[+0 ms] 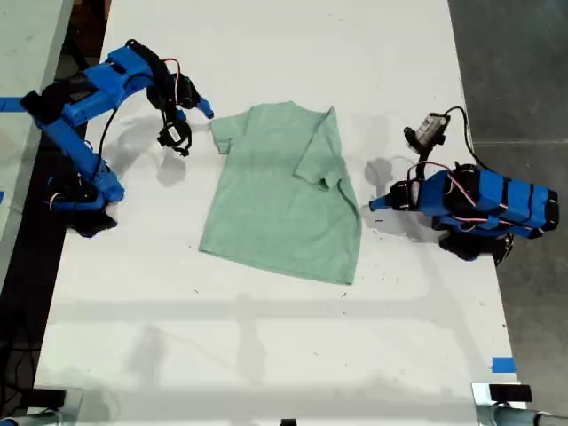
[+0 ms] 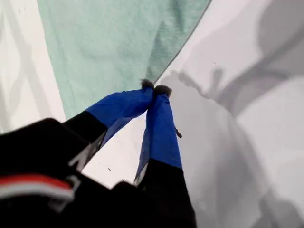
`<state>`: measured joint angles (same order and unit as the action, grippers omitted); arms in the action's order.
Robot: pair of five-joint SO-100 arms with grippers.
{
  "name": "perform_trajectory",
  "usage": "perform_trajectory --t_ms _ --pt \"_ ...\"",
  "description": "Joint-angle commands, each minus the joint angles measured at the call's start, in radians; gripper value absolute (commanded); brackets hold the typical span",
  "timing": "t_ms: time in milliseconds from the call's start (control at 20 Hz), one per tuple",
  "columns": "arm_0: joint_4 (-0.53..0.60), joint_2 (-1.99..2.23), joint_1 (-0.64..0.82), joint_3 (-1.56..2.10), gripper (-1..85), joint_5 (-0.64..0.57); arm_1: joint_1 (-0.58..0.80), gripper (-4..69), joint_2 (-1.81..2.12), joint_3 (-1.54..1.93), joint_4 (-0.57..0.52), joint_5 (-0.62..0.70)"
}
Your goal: Fold t shirt
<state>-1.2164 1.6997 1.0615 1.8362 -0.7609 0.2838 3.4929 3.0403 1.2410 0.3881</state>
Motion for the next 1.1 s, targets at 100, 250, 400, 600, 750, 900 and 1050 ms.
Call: perform_trajectory --t_ms 100,250,400,600,750,900,1050 --pt "0.060 -0.126 -0.029 -0.083 25.4 -0.018 -0.009 0.3 0.014 0.038 0.006 0.000" --pt "0.066 -0.146 -0.049 -0.143 25.3 -0.018 -0.011 0.3 0.014 0.038 0.006 0.000" --pt "0.049 -0.222 -0.055 -0.244 25.2 -0.011 -0.011 0.3 0.014 0.038 0.006 0.000" --pt "-0.046 -0.500 -0.058 -0.428 0.0 0.014 -0.012 0.3 0.014 0.038 0.006 0.002" --pt "-0.126 -0.663 -0.048 -0.557 0.0 0.009 -0.014 0.3 0.014 0.037 0.006 0.003" --pt "-0.161 -0.584 -0.064 -0.560 0.0 0.025 -0.015 0.3 0.014 0.037 0.006 0.005" --pt "-0.213 -0.376 -0.072 -0.545 0.0 0.078 -0.015 0.3 0.014 0.037 0.006 0.003"
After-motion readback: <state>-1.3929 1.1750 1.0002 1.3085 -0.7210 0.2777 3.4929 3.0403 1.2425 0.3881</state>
